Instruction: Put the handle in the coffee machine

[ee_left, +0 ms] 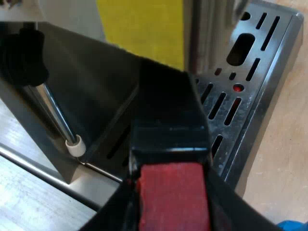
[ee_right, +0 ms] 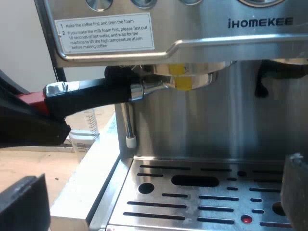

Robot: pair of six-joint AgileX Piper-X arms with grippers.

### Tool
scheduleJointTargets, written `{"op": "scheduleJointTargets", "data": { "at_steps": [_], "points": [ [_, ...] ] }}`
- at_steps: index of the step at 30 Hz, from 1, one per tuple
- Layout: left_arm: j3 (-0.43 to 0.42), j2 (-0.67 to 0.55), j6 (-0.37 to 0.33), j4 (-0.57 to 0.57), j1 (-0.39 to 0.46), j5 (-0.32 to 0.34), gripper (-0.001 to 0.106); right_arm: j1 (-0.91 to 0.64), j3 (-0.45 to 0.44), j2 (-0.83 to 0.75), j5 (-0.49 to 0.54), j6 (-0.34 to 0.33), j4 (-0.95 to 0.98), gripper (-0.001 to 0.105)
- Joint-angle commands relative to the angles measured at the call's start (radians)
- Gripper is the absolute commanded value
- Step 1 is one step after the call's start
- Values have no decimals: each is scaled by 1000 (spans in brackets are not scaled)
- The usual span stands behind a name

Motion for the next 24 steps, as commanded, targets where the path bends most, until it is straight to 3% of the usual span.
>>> {"op": "scheduleJointTargets", "data": {
  "at_steps": [1,6,7,10,15,17,19,24],
  "points": [
    [-37,-30,-45,-128,-5,202,0,-6,-1,-3,4,-5,-1,105],
    [-37,-30,-70,-128,-5,202,0,-6,-1,-3,-29,1,-1,105],
    [-37,-30,-140,-126,-5,202,0,-9,-1,-3,-42,1,1,105],
    [-37,-30,-143,-122,-5,202,0,-31,-1,-2,-42,1,17,104],
    [-37,-30,-143,-122,-5,202,0,-100,-1,-2,-110,1,30,82],
    [-37,-30,-146,-122,-5,202,0,-146,-1,-2,-214,1,30,59],
    [-37,-30,-148,-122,-5,202,0,-180,-1,4,-263,1,30,50],
    [-37,-30,-150,-122,-5,202,0,-238,-1,49,-372,1,16,44]
  ]
}}
